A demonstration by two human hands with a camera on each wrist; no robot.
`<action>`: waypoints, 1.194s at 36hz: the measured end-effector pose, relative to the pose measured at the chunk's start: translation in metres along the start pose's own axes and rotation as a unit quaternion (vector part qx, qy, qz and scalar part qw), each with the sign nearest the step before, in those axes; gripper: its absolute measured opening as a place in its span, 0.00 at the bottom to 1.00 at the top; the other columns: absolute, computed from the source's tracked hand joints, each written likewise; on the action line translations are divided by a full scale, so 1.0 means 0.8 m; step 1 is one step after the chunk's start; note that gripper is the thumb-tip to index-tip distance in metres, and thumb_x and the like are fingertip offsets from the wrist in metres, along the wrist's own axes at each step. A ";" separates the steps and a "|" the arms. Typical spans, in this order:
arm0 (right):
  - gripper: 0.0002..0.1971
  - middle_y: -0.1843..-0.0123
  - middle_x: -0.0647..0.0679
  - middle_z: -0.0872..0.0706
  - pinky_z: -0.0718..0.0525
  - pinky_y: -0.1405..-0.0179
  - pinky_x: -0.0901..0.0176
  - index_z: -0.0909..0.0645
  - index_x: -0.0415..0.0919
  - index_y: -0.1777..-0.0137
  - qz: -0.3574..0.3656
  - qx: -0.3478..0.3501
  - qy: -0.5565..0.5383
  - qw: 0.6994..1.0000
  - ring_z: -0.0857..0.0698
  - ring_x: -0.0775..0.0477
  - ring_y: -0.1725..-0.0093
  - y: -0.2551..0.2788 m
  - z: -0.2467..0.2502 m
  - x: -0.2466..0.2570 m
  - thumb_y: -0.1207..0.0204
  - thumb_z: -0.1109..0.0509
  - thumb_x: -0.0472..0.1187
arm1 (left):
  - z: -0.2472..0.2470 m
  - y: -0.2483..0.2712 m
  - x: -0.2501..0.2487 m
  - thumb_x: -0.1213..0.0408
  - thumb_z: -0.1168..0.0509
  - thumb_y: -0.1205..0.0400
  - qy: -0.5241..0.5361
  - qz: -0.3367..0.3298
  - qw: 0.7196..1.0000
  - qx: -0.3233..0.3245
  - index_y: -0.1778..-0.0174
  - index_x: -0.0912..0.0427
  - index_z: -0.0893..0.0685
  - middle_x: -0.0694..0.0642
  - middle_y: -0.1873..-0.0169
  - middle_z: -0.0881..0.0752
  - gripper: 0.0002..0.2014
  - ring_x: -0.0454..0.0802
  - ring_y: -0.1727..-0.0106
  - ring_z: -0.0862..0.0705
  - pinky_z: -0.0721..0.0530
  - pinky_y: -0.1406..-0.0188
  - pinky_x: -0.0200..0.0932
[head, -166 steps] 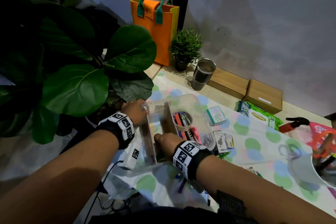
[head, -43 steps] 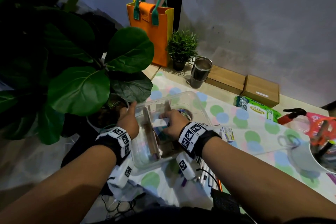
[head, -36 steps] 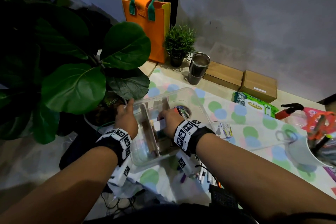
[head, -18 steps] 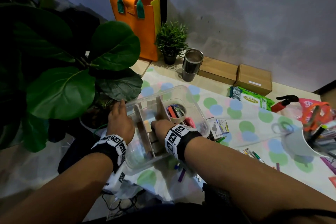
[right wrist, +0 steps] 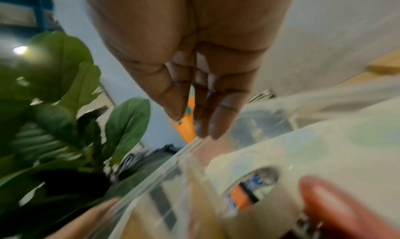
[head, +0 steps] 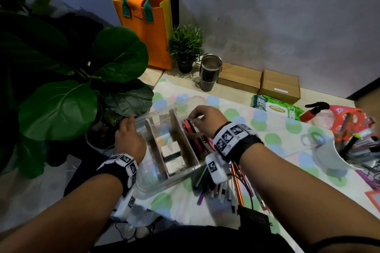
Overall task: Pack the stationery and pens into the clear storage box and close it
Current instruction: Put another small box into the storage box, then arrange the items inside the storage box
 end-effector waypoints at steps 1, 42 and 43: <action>0.09 0.52 0.48 0.15 0.23 0.54 0.61 0.15 0.38 0.48 -0.006 -0.018 -0.013 1.000 0.19 0.49 0.55 -0.002 0.013 -0.010 0.25 0.33 0.31 | 0.000 0.000 0.000 0.73 0.42 0.20 0.000 0.000 1.000 0.001 0.19 0.65 0.42 0.67 0.21 0.40 0.31 0.73 0.28 0.33 0.34 0.27 0.58; 0.29 0.34 0.34 0.20 0.20 0.41 0.49 0.35 0.41 0.24 -0.195 0.000 0.177 0.965 0.19 0.34 0.38 0.005 0.031 -0.199 0.24 0.33 0.41 | -0.005 -0.004 0.005 0.69 0.44 0.19 -0.029 0.002 1.000 -0.001 0.19 0.63 0.44 0.63 0.21 0.40 0.31 0.70 0.29 0.31 0.31 0.30 0.57; 0.28 0.36 0.35 0.18 0.18 0.43 0.49 0.32 0.42 0.26 -0.206 -0.021 0.154 0.966 0.17 0.34 0.40 0.005 0.043 -0.193 0.26 0.31 0.39 | -0.004 -0.004 0.004 0.69 0.44 0.19 -0.028 0.001 1.000 -0.001 0.19 0.63 0.43 0.64 0.21 0.40 0.31 0.71 0.30 0.31 0.31 0.30 0.57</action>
Point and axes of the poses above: each hand's wrist, its own y-axis away from the middle knuckle, its own z-axis out of the back of the hand, x = y × z, the point moved 7 cm from there along -y, towards the middle knuckle
